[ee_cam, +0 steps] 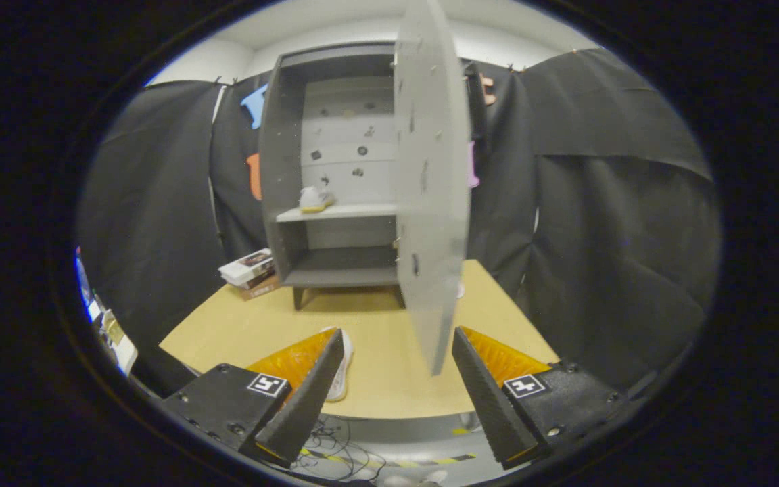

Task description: Open the shoe cabinet door, grab the shoes and put them into the shoe cabinet, then close the shoe cabinet door.

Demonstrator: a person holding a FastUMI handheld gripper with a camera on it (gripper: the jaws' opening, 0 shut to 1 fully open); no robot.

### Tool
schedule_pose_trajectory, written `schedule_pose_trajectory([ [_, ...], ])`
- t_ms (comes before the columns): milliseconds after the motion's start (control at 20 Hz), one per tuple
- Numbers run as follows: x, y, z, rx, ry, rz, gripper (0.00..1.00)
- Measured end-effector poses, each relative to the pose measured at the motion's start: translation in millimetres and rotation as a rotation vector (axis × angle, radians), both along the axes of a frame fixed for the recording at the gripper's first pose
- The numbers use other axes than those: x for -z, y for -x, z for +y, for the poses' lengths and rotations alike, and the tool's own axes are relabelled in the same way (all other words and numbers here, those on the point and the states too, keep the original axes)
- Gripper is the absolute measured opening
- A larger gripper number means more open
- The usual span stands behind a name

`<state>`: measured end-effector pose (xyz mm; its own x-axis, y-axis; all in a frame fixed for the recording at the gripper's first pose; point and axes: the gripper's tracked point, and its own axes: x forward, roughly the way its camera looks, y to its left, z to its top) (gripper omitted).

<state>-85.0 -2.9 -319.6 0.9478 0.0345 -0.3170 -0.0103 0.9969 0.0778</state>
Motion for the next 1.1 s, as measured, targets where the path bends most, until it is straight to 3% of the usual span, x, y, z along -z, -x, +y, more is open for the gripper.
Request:
schedule_pose_trajectory([
  [200,58,-40,64,-0.109,-0.019,0.07,1.0],
  [550,138,-114,137,-0.211,-0.063,0.207,1.0],
  [1100,197,-171,157,-0.187,-0.006,0.353,0.99],
])
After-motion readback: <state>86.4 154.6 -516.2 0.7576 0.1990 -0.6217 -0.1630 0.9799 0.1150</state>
